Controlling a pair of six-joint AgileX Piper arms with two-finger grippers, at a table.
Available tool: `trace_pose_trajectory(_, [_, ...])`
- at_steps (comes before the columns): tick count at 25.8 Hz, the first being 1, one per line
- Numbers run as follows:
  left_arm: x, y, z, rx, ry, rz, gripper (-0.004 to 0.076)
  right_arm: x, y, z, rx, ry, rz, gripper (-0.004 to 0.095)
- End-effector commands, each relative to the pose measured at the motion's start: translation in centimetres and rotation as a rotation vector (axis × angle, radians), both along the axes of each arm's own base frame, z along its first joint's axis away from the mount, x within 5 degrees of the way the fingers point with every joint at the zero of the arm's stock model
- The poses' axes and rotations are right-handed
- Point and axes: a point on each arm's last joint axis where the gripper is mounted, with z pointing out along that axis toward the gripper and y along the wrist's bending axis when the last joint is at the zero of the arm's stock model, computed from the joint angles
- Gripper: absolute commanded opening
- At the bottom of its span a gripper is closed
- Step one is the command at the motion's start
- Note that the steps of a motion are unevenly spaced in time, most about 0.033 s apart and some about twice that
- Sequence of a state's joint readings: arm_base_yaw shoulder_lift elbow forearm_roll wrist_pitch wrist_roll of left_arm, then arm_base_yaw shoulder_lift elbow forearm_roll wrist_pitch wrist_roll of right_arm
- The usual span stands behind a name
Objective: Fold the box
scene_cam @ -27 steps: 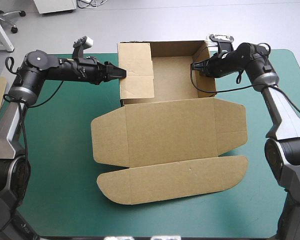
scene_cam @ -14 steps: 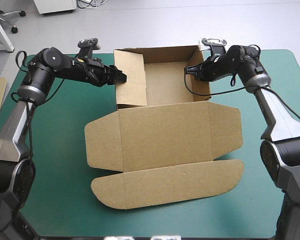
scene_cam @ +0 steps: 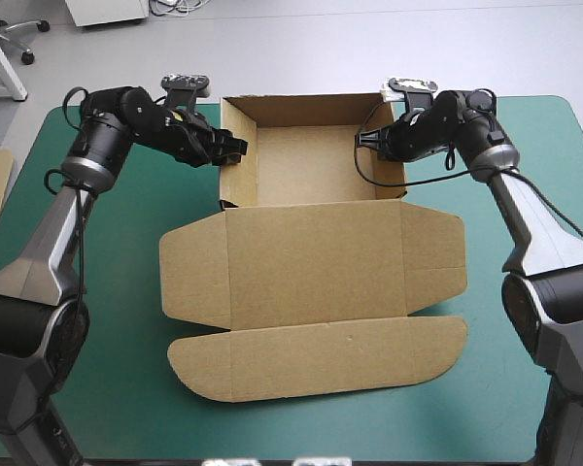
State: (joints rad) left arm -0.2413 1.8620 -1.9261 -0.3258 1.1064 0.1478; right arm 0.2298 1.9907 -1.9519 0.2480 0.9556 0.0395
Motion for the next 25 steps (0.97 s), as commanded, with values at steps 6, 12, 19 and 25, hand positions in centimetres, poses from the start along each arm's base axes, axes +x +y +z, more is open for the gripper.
trace_pose_trajectory(6, [-0.5, -2.3, 1.1, 0.159, 0.006, -0.020, 0.0379, -1.5, 1.2, 3.9, -0.003, -0.121, -0.028, -0.0012])
trace_pose_trajectory(12, [-0.3, -3.3, -0.5, 0.247, 0.060, -0.031, 0.0379, -1.5, 1.0, 3.5, -0.015, -0.093, -0.043, -0.0012])
trace_pose_trajectory(19, [0.4, -3.2, -1.7, 0.320, 0.068, 0.006, 0.0239, -1.3, 1.1, 2.2, -0.030, -0.030, -0.036, -0.0012])
trace_pose_trajectory(25, [1.6, -2.7, -3.4, 0.399, 0.076, 0.063, -0.0014, -1.6, 0.4, 0.9, -0.159, 0.058, -0.008, -0.0012])
